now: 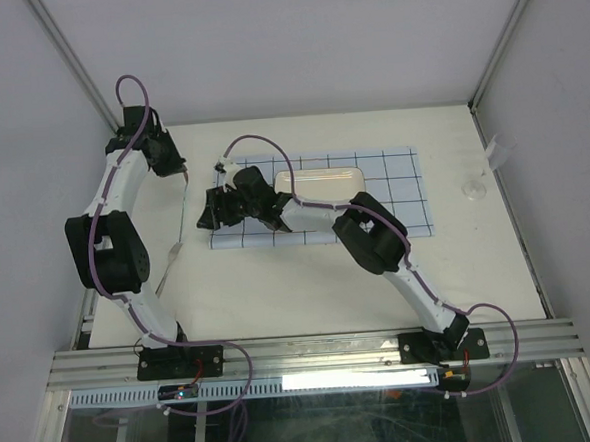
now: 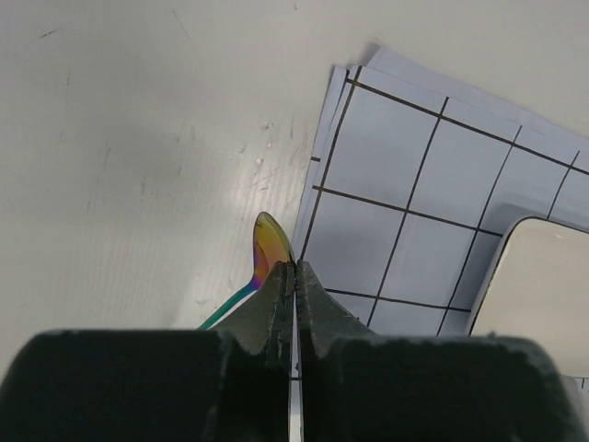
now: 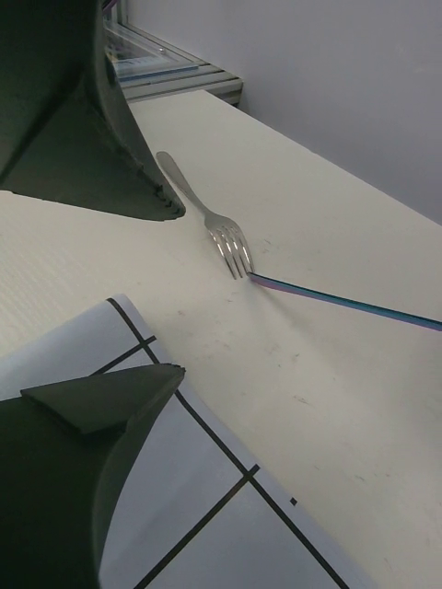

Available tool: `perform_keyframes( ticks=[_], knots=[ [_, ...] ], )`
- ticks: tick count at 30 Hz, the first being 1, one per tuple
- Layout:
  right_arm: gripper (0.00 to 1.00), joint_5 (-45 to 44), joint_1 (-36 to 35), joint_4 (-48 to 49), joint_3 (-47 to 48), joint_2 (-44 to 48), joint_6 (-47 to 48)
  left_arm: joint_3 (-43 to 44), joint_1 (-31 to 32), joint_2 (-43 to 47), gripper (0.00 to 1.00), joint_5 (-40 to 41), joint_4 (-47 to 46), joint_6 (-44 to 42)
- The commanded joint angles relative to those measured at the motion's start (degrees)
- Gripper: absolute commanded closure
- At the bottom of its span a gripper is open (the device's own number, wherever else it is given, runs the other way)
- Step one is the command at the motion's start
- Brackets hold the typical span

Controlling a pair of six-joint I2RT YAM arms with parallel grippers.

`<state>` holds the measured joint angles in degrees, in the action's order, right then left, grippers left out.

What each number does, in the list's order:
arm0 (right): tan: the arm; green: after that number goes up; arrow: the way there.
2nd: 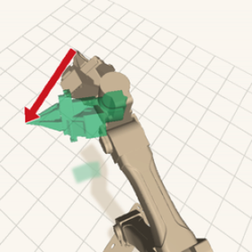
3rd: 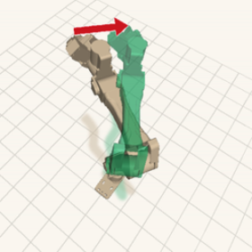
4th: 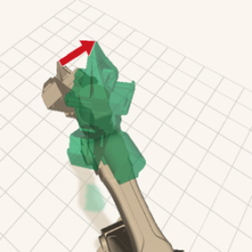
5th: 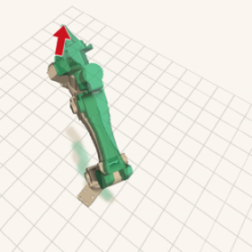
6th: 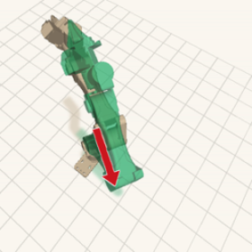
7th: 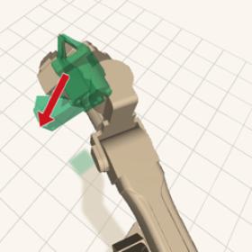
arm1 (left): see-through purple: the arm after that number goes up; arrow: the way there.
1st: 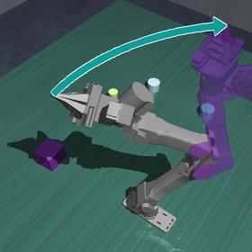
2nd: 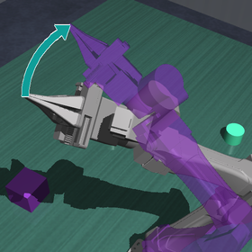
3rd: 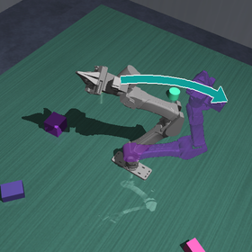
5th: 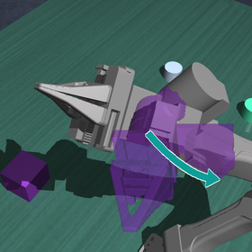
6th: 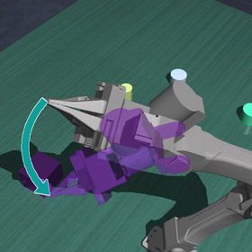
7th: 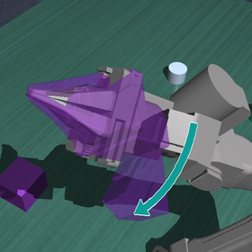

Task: Set the dinner table for one person
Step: Pick up the spoon from the center of the board.

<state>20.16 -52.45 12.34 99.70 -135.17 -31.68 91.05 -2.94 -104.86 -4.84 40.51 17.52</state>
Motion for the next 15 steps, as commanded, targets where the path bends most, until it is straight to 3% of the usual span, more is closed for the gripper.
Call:
perform_keyframes(
  ticks=[1,15],
  knots=[
    [0.33,-2.11,-0.11,6.38,4.09,-1.37,-0.66,-0.40,0.74,5.09,1.00,-2.61,-2.98,2.07],
    [0.34,-5.59,-0.11,11.41,6.34,-4.78,-1.66,-4.30,0.98,8.99,1.00,-4.75,-3.77,4.26]
  ],
)
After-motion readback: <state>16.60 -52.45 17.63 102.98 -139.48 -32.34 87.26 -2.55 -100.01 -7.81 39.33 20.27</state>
